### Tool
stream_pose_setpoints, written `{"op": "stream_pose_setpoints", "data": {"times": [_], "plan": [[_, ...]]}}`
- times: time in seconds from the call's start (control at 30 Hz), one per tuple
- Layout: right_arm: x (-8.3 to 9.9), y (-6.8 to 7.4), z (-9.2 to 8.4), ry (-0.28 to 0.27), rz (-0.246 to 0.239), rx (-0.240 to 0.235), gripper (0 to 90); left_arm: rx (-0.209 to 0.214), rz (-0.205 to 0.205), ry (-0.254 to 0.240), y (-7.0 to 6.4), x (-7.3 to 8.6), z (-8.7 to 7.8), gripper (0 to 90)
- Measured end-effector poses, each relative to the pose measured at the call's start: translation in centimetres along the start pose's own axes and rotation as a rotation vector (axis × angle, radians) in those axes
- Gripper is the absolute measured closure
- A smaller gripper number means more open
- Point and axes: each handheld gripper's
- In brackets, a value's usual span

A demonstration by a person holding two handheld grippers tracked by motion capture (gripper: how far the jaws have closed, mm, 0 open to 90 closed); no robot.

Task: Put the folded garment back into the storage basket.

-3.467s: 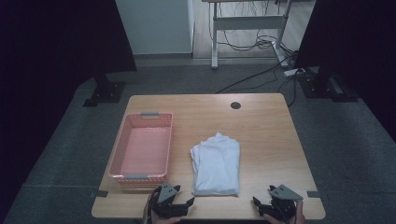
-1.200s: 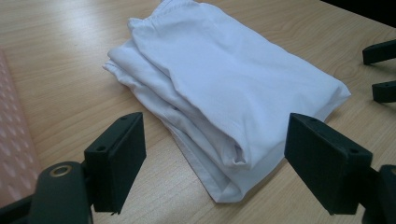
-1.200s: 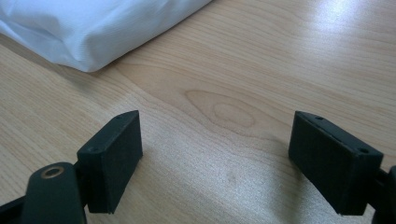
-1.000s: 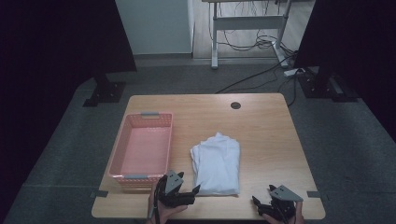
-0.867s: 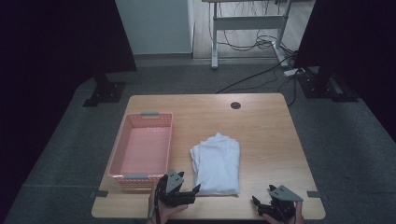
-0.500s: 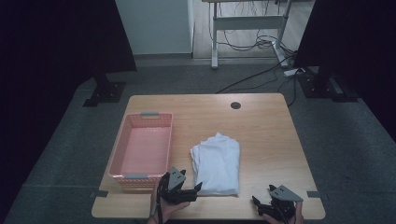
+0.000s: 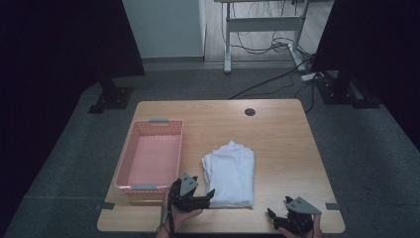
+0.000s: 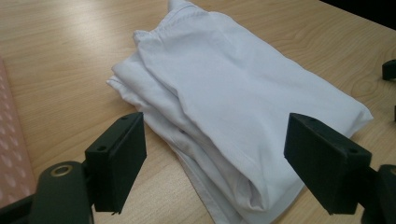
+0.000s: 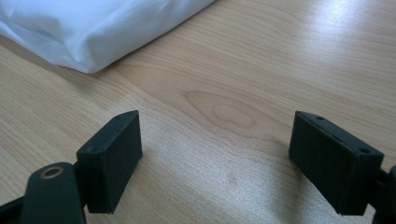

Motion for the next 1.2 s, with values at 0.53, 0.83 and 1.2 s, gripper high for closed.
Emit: {"op": "stream_pose_setpoints", "data": {"times": [0.53,0.83,1.2], "plan": [[0.0,0.0,0.0,-0.003,0.0,0.0,17.2,0.001,0.003,0.011,0.2,-0.6,0.8,19.9],[0.0,0.0,0.0,-0.004,-0.001,-0.001,17.2,0.01,0.008,0.036,0.3,-1.0,1.7,19.9],[0.1,0.0,0.0,-0.006,0.0,0.0,17.2,0.009,-0.012,0.034,0.6,-1.7,2.4,20.0]]}}
Point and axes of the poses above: each handheld gripper's, and its own axes: z roughly forward along the jaws, x roughly out of its underside, y roughly to its left, and after that the axes turned 1 degree about y, right-handed
